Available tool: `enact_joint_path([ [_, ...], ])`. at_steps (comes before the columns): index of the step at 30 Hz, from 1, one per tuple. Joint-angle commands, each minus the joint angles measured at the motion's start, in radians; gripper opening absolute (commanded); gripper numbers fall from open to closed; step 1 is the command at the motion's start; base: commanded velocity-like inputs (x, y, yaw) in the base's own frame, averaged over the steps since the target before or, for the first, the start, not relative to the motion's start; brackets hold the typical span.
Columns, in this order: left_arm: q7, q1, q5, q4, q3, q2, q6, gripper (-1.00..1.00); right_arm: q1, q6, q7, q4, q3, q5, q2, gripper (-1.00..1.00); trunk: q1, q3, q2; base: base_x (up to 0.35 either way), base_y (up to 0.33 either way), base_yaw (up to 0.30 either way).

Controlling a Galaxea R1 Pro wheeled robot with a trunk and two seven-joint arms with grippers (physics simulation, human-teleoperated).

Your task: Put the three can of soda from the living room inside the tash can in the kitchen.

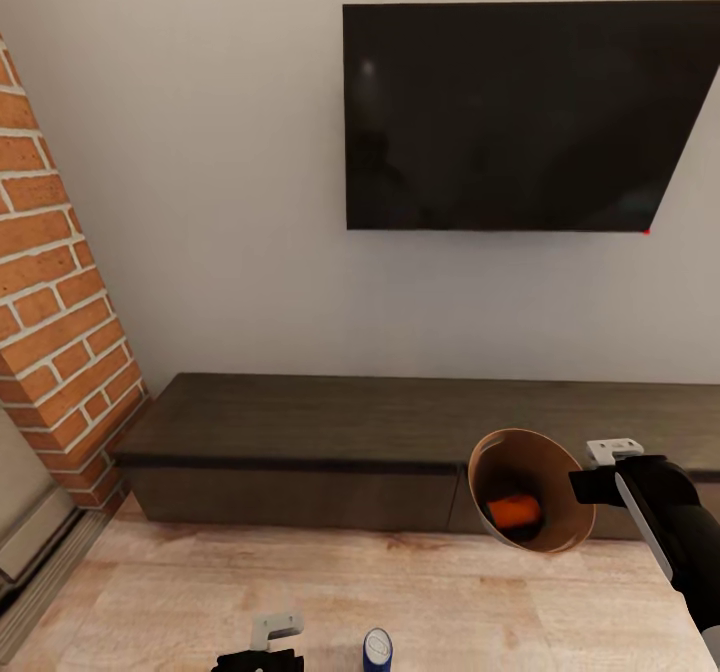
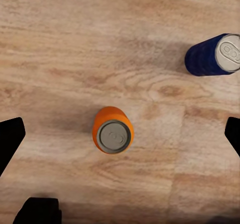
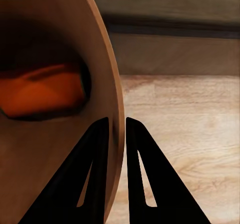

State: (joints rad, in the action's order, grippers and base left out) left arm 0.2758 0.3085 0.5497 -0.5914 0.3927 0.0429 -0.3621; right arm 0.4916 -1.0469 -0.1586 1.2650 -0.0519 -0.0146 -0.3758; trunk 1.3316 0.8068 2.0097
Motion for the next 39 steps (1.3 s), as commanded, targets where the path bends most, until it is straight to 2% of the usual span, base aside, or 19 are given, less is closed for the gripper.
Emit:
enact_joint_path([
  [1, 0.0, 0.0, 0.0, 0.0, 0.0, 0.0, 0.0, 1.0, 0.001, 0.0, -0.004, 0.0, 0.0, 0.007, 0.0, -1.0, 0.004, 0.003, 0.007, 0.0, 0.0, 0.0],
  [17, -0.001, 0.0, 0.001, 0.012, -0.001, 0.0, 0.0, 1.0, 0.001, 0.0, -0.004, 0.0, 0.0, 0.007, 0.0, -1.0, 0.065, 0.053, 0.119, 0.0, 0.0, 0.0],
  [36, -0.001, 0.0, 0.004, 0.033, -0.001, 0.002, 0.0, 1.0, 0.001, 0.0, -0.004, 0.0, 0.0, 0.007, 0.001, -1.0, 0.065, 0.053, 0.119, 0.0, 0.0, 0.0],
  [39, -0.001, 0.0, 0.004, 0.033, -0.001, 0.002, 0.0, 1.0, 0.001, 0.0, -0.004, 0.0, 0.0, 0.007, 0.001, -1.0, 0.077, 0.063, 0.14, 0.0, 0.0, 0.0],
])
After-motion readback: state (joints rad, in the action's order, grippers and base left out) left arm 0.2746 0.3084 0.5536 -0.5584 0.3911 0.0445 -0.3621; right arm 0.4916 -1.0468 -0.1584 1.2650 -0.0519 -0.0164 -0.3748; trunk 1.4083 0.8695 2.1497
